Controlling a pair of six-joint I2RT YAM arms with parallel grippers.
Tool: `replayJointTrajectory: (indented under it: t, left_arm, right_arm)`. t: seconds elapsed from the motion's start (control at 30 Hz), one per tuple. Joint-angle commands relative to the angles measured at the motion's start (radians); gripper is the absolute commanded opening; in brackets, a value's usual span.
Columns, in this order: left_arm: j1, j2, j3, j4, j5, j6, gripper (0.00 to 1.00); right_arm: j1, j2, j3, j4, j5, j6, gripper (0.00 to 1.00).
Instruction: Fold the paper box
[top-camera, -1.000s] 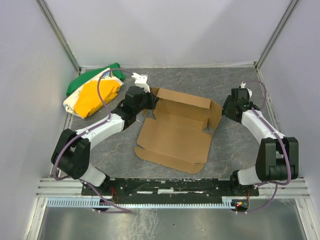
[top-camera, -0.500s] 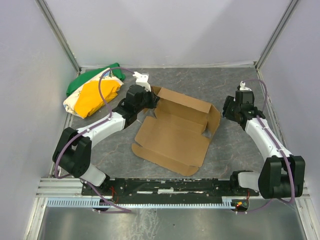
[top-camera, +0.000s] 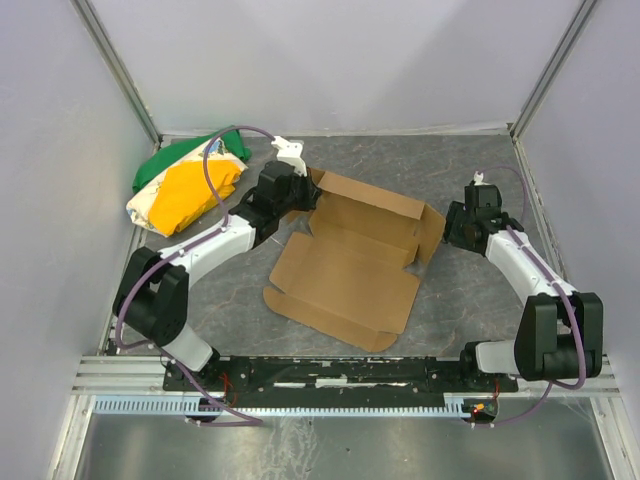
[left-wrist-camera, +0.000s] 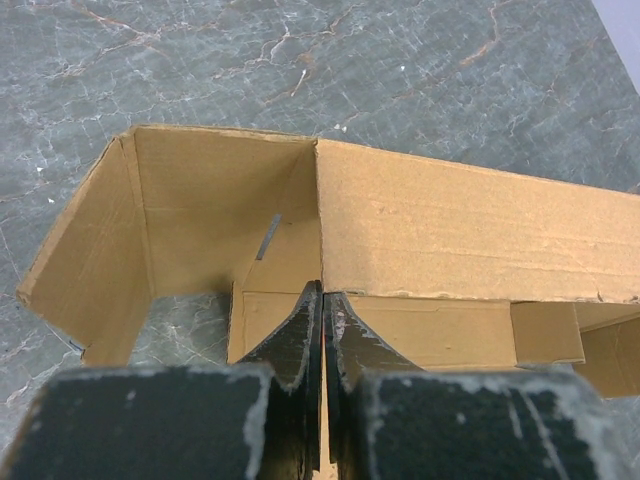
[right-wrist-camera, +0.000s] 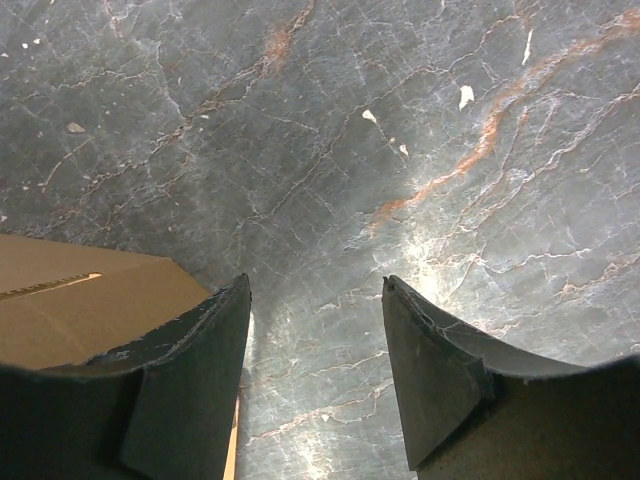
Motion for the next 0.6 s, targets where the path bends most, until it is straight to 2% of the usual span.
replayJointTrajectory:
  t: [0.0, 0.37, 0.57]
  left_arm:
    - [-0.002, 0.013, 0.053, -0.051, -0.002, 0.054, 0.03]
    - [-0.002, -0.013, 0.025, -0.043, 0.01, 0.048, 0.03]
    - [-0.001, -0.048, -0.029, -0.025, 0.028, 0.047, 0.03]
  right_arm:
    - [0.001, -0.007, 0.036, 0.011, -0.024, -0.008, 0.63]
    - [0.006, -0.158, -0.066, 0.06, -0.27, -0.018, 0.62]
    - [0.027, -0.226, -0.132, 0.063, -0.334, -0.038, 0.64]
